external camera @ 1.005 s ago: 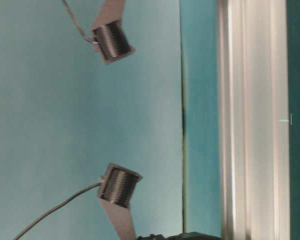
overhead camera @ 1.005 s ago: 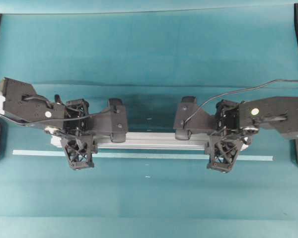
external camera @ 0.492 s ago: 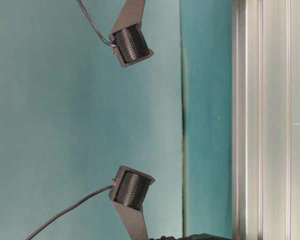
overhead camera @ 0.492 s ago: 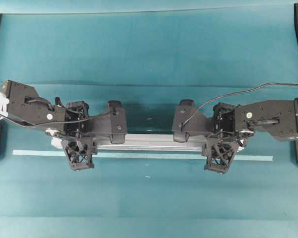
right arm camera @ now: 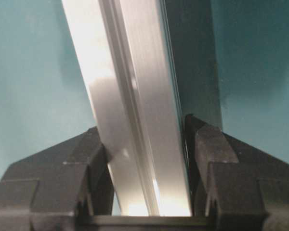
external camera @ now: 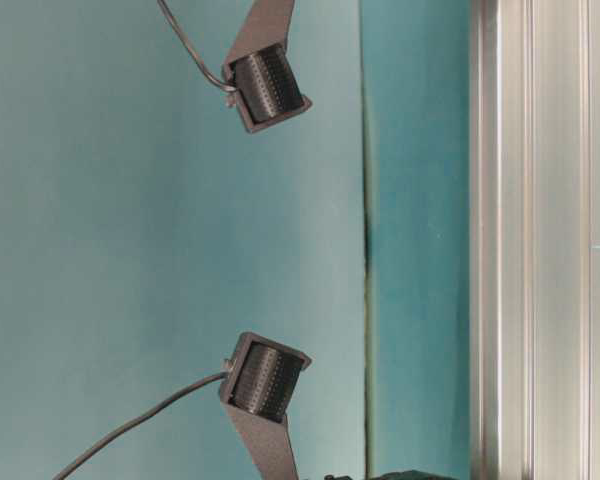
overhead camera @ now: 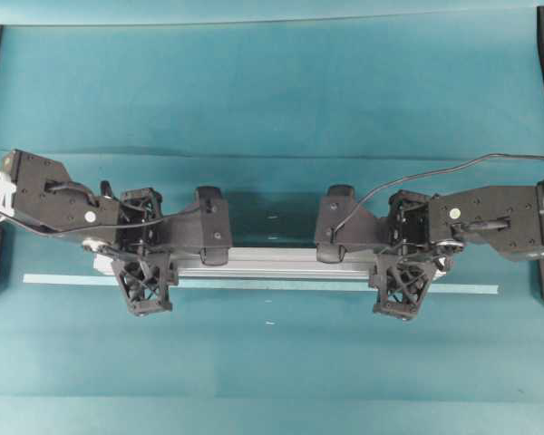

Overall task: Lift the metal rail with both hands and move it towards you.
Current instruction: 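Set the rail down on the table just behind the pale strip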

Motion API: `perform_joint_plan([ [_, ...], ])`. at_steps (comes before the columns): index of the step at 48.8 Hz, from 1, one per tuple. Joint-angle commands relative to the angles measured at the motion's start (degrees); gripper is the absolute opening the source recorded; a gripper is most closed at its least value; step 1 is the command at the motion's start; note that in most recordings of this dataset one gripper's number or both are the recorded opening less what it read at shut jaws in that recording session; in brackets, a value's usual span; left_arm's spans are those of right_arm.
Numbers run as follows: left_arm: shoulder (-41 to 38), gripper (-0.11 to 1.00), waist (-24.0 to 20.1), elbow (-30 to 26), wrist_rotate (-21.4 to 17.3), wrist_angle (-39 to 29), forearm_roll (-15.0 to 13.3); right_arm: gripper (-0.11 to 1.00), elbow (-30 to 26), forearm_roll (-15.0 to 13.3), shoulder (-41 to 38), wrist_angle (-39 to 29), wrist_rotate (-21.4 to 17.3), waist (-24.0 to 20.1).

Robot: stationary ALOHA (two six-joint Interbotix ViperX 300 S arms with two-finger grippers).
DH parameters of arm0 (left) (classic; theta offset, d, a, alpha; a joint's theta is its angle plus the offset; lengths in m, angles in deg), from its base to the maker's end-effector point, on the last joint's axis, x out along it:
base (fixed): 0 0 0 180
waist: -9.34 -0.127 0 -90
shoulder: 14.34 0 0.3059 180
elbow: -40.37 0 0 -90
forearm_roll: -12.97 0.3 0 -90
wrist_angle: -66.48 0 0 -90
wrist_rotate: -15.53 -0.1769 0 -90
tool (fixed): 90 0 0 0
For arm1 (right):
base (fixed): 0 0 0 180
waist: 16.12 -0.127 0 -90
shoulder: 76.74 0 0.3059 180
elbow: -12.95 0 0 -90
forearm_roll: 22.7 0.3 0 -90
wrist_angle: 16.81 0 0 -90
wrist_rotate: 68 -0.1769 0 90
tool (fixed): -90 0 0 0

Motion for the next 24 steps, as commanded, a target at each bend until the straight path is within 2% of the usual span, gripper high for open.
perform_joint_plan([
  [1,0.6,0.34,-0.3,-0.9,3.9,1.1,-0.3,0.42,-0.4,1.0,0.0,0.9,-1.8,0.4],
  [24,-1.0,0.34,-0.3,-0.6,4.1,3.6,-0.3,0.42,1.3,1.1,-0.4,3.9,-1.9,0.3],
])
